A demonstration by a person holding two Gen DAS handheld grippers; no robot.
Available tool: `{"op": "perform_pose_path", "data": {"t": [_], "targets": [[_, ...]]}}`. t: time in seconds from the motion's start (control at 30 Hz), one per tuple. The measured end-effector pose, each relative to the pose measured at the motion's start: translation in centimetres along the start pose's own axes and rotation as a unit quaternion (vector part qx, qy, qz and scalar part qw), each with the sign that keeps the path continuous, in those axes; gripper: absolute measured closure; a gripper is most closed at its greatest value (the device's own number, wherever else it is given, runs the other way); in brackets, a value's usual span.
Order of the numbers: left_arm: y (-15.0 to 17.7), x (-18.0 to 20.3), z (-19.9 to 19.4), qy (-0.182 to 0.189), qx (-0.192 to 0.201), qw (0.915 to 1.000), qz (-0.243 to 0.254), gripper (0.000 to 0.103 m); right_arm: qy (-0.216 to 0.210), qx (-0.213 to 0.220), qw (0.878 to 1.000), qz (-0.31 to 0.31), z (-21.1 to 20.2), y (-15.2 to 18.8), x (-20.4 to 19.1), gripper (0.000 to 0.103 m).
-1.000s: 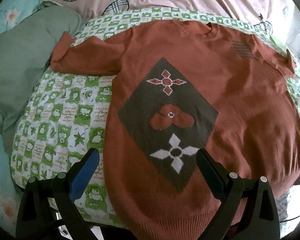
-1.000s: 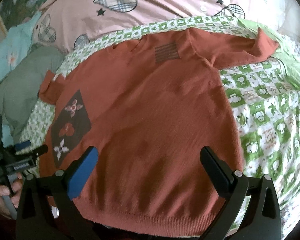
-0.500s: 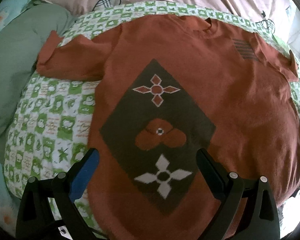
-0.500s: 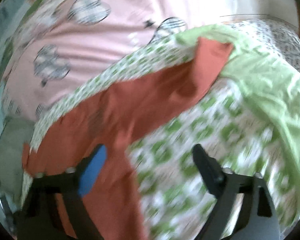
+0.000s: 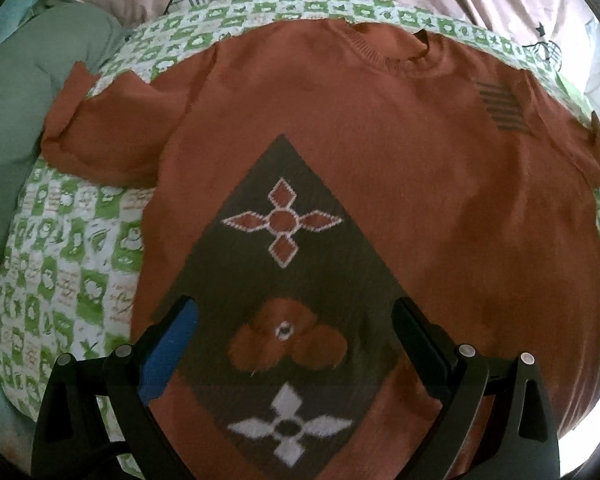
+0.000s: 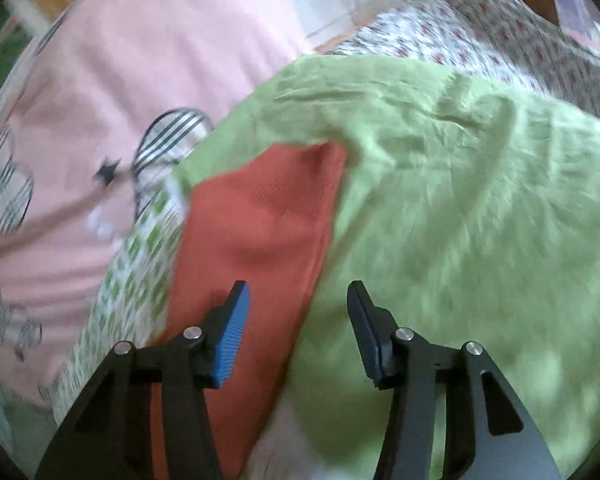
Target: Fold small clothes
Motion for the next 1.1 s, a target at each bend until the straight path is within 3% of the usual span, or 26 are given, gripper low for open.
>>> {"op": "perform_pose_path", "data": {"t": [0.17, 0.27, 0.4, 0.53, 0.73, 0.87, 1.1], "targets": [[-0.1, 1.3, 1.5, 0.0, -0.017, 0.9998, 0.011, 0.005, -0.024, 0.015, 1.0, 0.012, 3.2, -2.6, 0.2, 0.053], [-0.1, 2.2, 1.8, 0.008, -0.019, 0.9996, 0.018, 0.005, -0.036, 0.004, 0.999, 0.009, 3.7, -2.9, -0.2, 0.094], [0.0, 2.8, 1.5, 0.02, -0.012, 0.9995, 0.022, 0.005, -0.077, 0.019, 0.996, -0.029, 0.7, -2.5, -3.1, 0.096], [0.3, 2.9, 0.9, 0.03, -0.003, 0.9993, 0.02, 0.005, -0.131, 0.004, 0.988, -0.08, -3.1, 0.1, -8.0, 0.096], [-0.1, 1.8, 0.1, 0.043, 0.023, 0.9987, 0.013, 0.005, -0.245, -0.064, 0.962, -0.105, -8.1, 7.9, -16.8, 0.096], [-0.8, -0.1, 0.4, 0.049, 0.031, 0.9983, -0.001, 0.005, -0.311, -0.135, 0.934, -0.115, -9.3, 15.7, -23.3, 0.096], [-1.6, -3.1, -0.1, 0.085, 0.049, 0.9941, -0.047, 0.005, -0.373, -0.237, 0.888, -0.127, -9.8, 28.1, -31.8, 0.096]]}}
Point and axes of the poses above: each gripper's, at about its wrist camera, not at the fingertips, and z roughly the way its jaws point, x to its right, y to its underside, the point moved 3 cm from there along z, roughly the way its jaws point, and after that the axes turned 12 degrees about x, right-handed, at the moved point
